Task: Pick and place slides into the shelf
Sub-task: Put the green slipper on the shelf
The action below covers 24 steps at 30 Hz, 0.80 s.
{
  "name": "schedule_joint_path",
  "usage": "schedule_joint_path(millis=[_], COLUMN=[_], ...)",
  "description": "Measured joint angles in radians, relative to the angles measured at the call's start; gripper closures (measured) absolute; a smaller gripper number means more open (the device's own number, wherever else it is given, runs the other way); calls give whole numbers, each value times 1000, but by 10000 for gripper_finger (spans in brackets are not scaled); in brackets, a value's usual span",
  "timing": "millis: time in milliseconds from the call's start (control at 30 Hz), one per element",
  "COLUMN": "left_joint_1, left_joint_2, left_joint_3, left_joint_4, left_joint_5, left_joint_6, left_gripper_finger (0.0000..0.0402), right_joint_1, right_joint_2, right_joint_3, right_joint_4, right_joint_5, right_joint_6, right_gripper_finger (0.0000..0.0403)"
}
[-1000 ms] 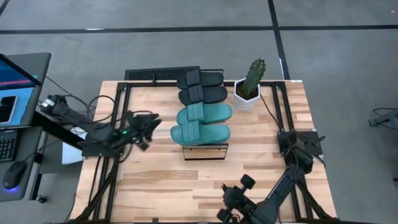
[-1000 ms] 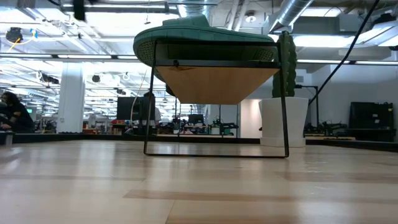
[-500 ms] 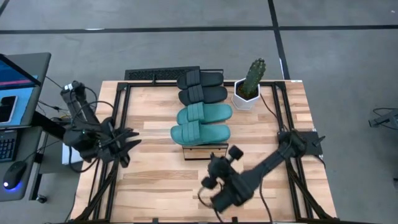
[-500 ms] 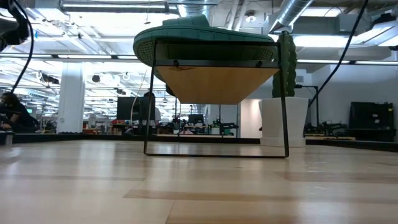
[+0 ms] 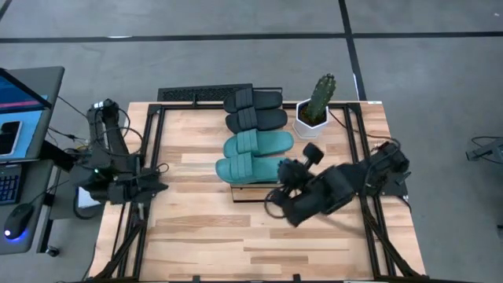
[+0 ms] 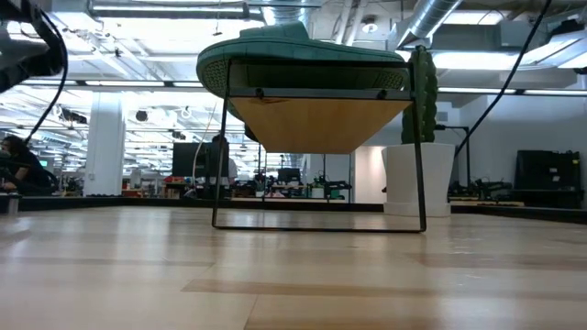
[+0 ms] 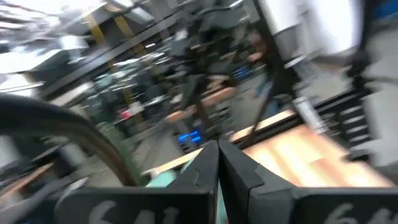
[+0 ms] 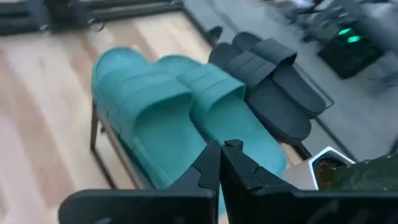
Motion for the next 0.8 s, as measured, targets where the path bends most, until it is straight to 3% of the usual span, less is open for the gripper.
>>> schedule_joint_path(millis=[300, 500, 667, 800], left_joint_1=[5, 40, 66, 96], left_joint_2=[-146, -166, -165, -164], left_joint_3=[219, 273, 274, 274], left_joint_4=[-797, -1023, -1056, -1062], left_joint_5=[382, 383, 336, 294], left_joint_6=[-566, -742, -746, -773], left_gripper_finger=[401, 401, 401, 401], right_joint_1=[-121, -319, -454, -517], right_joint_2=[-121, -128, -94, -52], right_joint_3=[0, 0, 0, 0], right_joint_4=[0, 2, 70, 136], right_joint_5=[-94, -508, -812, -1004], right_joint_6=[-368, -650, -839, -898], right_gripper_finger=[403, 403, 403, 403])
